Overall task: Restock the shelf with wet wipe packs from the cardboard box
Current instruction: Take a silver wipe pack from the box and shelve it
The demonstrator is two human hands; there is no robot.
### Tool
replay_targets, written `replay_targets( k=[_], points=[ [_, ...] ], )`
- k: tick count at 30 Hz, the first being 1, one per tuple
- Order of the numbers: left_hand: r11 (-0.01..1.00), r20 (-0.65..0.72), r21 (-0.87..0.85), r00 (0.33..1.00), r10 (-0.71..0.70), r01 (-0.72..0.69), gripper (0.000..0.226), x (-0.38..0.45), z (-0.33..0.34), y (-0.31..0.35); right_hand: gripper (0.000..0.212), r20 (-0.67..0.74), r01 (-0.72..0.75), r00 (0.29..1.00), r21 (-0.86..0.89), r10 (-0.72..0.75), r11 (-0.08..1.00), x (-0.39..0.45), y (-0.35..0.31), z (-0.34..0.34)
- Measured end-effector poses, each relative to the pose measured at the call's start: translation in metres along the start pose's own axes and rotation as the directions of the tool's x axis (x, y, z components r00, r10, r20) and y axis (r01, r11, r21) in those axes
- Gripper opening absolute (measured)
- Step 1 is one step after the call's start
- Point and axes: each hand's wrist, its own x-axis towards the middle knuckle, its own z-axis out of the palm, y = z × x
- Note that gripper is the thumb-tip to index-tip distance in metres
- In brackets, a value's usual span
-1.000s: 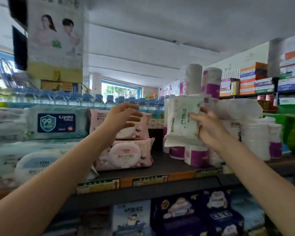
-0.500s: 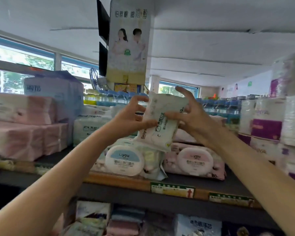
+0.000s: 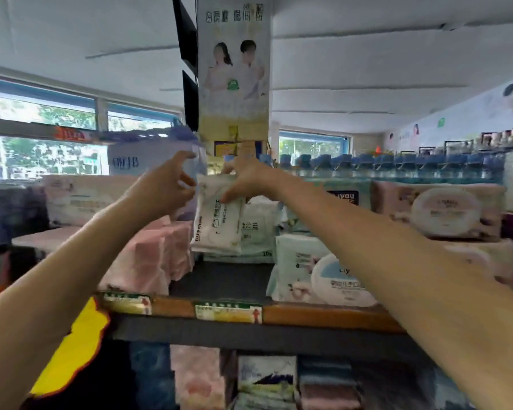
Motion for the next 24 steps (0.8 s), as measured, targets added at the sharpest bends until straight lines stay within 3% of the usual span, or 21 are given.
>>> replay_targets(
  k=[2,5,8,11,14,17,20,24],
  points=[
    [0.990,-0.044,0.116,0.995,0.084,-0.079,0.048,0.010,-0.004,-0.015,0.051,0.004,-0.081,0.997,-0.082,0.082,0.993,0.026,0.004,0.028],
    [0.890,0.161,0.416,0.979,0.127,-0.185,0.037,0.018,0.010,-0.033,0.056,0.044,-0.175,0.982,-0.192,0.186,0.966,0.048,0.023,0.061],
    [0.764,0.403,0.583,0.915,0.025,-0.277,0.032,0.021,0.034,-0.044,0.053,0.039,-0.247,0.964,-0.219,0.261,0.944,0.054,0.040,0.083],
    [0.682,0.455,0.671,0.888,-0.070,-0.290,0.033,0.023,0.050,-0.047,0.054,0.025,-0.227,0.968,-0.334,0.249,0.915,0.056,0.044,0.092],
    [0.660,0.469,0.683,0.880,-0.068,-0.313,0.037,0.022,0.058,-0.043,0.050,-0.105,-0.216,0.975,-0.280,0.194,0.935,0.051,0.038,0.083],
    [0.670,0.426,0.656,0.903,0.051,-0.347,0.034,0.021,0.061,-0.023,0.034,-0.253,-0.200,0.957,-0.212,0.144,0.957,0.023,0.026,0.047],
    [0.754,0.393,0.530,0.900,0.188,-0.389,0.033,0.017,0.072,0.021,0.027,-0.375,-0.190,0.924,-0.285,0.073,0.939,-0.037,0.014,-0.005],
    [0.770,0.334,0.262,0.803,0.493,-0.581,0.031,-0.017,0.100,0.120,0.023,-0.504,-0.349,0.852,-0.340,0.144,0.873,-0.170,0.021,-0.064]
  ],
)
